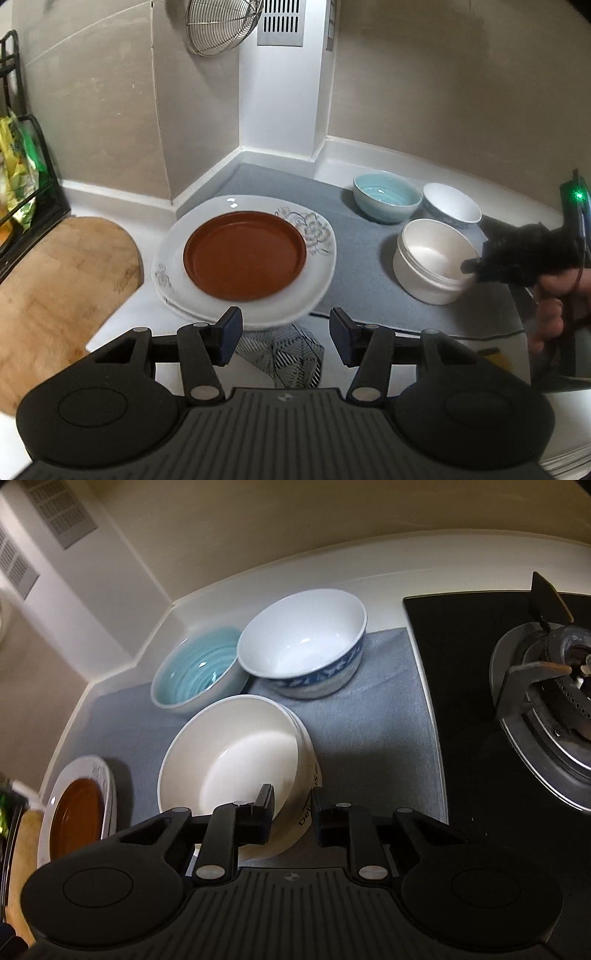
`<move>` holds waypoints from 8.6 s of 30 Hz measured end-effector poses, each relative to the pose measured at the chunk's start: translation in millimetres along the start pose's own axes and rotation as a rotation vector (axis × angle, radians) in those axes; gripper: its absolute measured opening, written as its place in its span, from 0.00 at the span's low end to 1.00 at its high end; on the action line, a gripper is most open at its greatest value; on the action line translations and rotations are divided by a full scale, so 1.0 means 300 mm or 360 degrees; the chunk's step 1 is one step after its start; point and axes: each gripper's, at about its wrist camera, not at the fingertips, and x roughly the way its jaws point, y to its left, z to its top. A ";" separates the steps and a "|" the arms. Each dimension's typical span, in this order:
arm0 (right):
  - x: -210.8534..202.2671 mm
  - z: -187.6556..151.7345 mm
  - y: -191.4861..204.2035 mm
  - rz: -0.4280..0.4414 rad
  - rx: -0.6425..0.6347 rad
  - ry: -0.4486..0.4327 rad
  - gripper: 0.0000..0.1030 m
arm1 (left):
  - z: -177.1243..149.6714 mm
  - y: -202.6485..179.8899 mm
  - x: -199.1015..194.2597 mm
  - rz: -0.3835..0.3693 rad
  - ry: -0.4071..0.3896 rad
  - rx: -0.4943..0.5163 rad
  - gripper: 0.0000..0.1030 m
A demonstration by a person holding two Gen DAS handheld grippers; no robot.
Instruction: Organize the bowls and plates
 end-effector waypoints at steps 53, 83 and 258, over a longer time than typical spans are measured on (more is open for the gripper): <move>-0.339 -0.171 0.119 -0.0184 -0.0302 -0.0184 0.42 | 0.284 -0.100 0.433 -0.0497 0.0067 0.0007 0.19; -0.335 -0.138 0.169 -0.0346 -0.0269 -0.0107 0.42 | 0.484 -0.223 0.864 -0.0281 0.0321 -0.0333 0.16; -0.077 0.256 -0.151 0.0118 0.0161 -0.0103 0.49 | 0.099 -0.247 0.079 -0.0239 -0.0045 0.0181 0.28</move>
